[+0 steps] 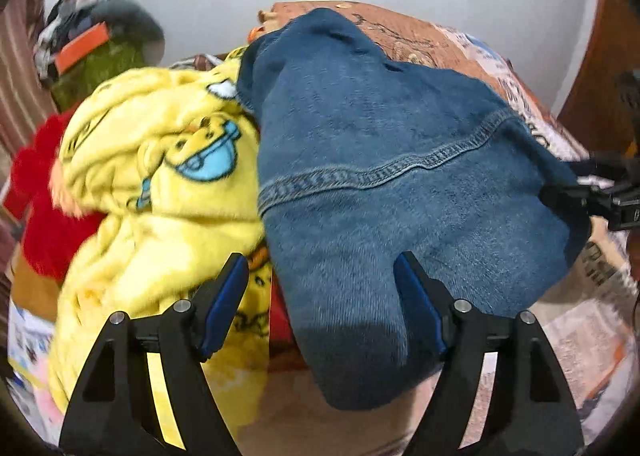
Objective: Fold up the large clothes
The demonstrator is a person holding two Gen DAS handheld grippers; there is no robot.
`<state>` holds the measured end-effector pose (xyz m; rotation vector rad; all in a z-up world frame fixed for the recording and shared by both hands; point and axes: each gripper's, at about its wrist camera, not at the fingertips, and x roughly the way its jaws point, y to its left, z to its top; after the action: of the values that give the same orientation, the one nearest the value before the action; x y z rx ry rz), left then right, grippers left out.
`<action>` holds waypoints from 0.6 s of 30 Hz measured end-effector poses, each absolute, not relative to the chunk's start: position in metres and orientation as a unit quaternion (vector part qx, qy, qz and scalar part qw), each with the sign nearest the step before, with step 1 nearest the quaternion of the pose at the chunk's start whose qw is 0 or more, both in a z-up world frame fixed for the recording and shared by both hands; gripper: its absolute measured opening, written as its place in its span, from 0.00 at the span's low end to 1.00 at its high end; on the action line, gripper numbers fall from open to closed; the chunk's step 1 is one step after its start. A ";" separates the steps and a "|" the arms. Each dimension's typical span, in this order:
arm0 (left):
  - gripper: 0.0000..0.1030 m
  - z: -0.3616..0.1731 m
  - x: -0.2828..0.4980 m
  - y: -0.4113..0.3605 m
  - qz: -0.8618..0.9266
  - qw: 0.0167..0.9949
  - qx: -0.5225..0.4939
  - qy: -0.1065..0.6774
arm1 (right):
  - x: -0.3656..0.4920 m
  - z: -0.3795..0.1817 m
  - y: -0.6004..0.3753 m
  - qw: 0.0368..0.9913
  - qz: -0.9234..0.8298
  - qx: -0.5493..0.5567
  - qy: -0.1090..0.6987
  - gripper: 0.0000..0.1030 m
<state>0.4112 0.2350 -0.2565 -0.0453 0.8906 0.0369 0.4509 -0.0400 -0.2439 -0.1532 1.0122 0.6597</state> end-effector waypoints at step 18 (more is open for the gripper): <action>0.74 -0.130 0.325 0.207 0.052 0.934 -0.049 0.349 | 0.357 -0.125 -0.074 0.879 0.306 -0.031 0.364 0.73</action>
<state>0.3252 0.2074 -0.1303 -0.1003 0.7130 0.1070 0.3573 -0.0743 -0.1254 -0.0648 0.7596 0.6374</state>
